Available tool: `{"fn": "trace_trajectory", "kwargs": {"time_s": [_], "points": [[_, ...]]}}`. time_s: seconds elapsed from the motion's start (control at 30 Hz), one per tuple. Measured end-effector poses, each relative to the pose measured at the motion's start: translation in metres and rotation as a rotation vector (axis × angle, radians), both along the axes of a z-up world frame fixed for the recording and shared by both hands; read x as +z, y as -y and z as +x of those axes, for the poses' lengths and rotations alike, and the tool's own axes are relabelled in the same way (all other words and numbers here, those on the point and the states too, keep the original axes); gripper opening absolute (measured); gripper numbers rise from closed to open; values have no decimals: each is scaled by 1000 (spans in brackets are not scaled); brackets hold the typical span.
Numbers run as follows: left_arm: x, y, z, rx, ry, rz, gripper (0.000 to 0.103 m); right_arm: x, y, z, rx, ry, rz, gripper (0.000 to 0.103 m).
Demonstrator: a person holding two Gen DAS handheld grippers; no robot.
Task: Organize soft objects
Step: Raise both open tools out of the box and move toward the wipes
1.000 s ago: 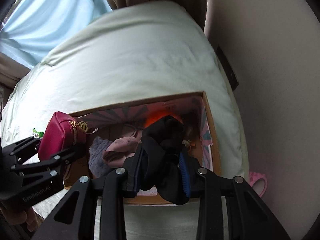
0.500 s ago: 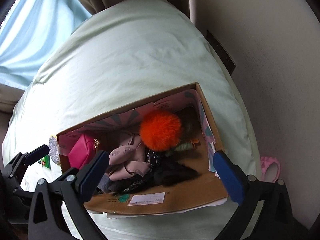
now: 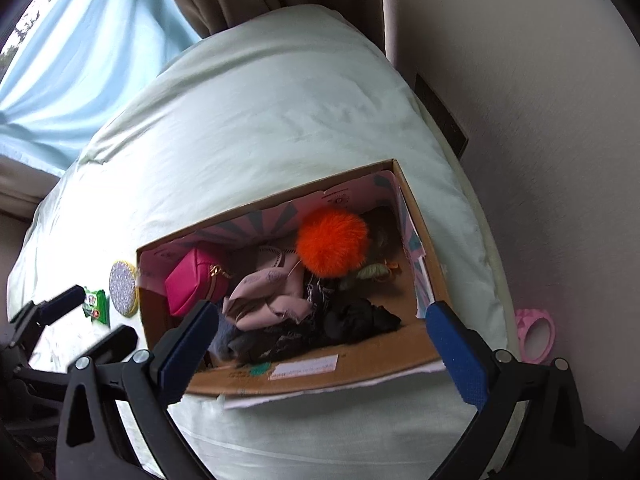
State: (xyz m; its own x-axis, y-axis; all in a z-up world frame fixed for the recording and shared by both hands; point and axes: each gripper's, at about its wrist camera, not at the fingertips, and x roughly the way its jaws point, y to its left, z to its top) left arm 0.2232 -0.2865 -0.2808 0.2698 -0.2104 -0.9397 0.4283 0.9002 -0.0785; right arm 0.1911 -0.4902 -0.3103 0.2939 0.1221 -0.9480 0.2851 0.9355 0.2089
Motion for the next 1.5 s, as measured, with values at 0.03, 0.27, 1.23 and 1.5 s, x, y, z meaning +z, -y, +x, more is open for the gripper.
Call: {"fn": "trace_trajectory", "kwargs": {"time_s": [0.03,0.27,1.23,1.5], "points": [[5,-2,-3,0,8,-4,99,4,-2,-2,3,7,-2,103],[55,-34,-26,41,76,-23,99,45,-26,-28,23,77,-8,103],[183,-354,-110,212,377,-86,99,195,-294,-99,162,497,-60,103],[163,-416,-98,180,376,-97,99,173,-362,-78,163,474,-30,103]]}}
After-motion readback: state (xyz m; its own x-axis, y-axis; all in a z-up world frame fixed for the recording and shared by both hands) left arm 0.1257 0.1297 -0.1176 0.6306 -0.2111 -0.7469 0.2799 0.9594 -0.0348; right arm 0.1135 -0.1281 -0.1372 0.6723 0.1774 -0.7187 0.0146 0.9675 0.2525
